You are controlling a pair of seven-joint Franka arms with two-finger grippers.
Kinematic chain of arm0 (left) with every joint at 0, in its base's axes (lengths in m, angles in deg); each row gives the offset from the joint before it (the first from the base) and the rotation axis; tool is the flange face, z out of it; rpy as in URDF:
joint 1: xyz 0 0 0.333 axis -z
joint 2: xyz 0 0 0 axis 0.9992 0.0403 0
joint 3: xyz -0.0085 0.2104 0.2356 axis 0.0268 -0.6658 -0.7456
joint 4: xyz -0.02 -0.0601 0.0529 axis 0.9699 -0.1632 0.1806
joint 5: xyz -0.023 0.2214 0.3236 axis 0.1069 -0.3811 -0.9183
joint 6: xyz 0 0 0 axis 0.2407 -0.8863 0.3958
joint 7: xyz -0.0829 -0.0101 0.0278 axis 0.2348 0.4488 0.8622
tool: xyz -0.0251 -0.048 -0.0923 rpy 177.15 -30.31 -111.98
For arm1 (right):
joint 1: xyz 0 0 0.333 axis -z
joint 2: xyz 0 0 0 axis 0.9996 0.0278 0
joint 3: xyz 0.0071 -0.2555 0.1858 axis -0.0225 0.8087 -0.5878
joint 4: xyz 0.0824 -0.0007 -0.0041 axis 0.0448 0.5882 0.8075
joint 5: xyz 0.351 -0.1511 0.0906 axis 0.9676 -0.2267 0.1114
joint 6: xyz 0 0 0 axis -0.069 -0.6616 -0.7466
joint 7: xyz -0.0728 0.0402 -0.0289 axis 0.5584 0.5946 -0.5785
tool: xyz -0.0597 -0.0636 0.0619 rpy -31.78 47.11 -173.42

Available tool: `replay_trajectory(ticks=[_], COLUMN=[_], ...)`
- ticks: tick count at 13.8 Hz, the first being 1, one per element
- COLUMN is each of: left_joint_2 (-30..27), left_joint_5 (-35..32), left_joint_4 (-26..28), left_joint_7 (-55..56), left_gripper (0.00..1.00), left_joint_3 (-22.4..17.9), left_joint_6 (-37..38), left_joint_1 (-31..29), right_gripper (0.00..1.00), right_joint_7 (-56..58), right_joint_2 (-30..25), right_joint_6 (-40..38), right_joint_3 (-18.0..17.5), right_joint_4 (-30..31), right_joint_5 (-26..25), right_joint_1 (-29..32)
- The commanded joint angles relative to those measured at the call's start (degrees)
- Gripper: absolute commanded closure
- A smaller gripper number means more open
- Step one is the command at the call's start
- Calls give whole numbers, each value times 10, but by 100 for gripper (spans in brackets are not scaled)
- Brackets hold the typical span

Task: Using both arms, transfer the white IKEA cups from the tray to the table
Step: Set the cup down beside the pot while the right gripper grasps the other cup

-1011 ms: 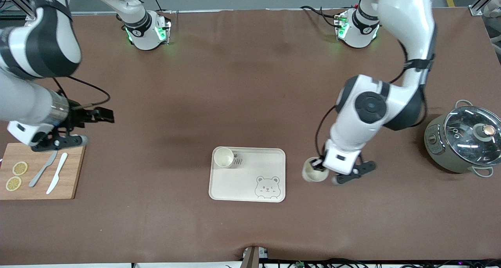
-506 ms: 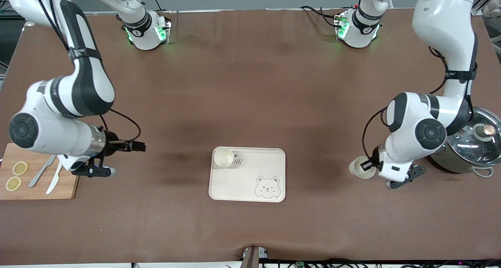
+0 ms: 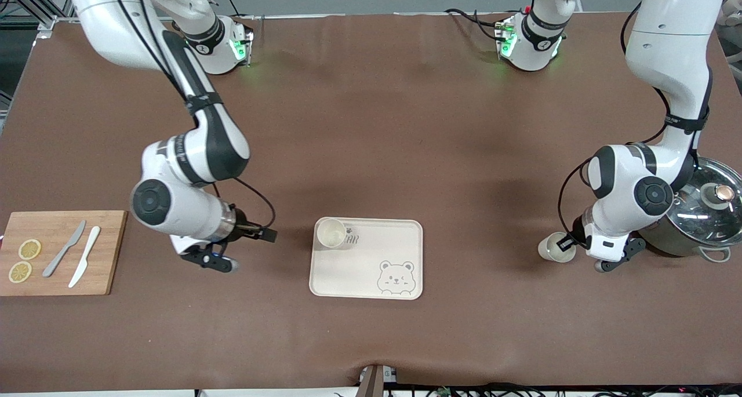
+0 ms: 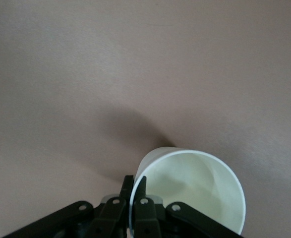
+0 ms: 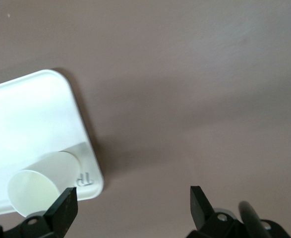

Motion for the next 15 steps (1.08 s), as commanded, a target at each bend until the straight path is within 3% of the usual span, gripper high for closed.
replay_trajectory(ticks=[1,3,5,6,10,13,15], left_joint_2=[-28,-25,-22,-24,-78,-125,-151], left_joint_5=[-5,-4,-4,-4,-8,-4,-4], left_joint_4=[25,26,24,26,22,0,-25], left_joint_7=[-2,-5,-16,-16,-117,-133,-134], left_gripper=[100,99,25,0,0,0,0], left_joint_3=[14,25,27,27,28,27,27], left_joint_6=[-3,-3,-3,-3,44,101,159], left_joint_1=[-2,-1,-2,-2,-25,-29,-29], right_gripper=[0,0,0,0,5,28,53], right_joint_7=[-85,-108,-122,-128,-155,-159,-160], right_joint_2=[26,37,44,45,59,65,67], right_joint_6=[40,64,68,68,92,102,102], right_joint_3=[5,5,5,5,5,6,7], right_joint_4=[-10,-10,-10,-10,-10,-10,-10], right_joint_5=[-4,-3,-2,-3,-3,-8,-8], right_joint_1=[-41,-56,-63,-72,-89,-103,-108])
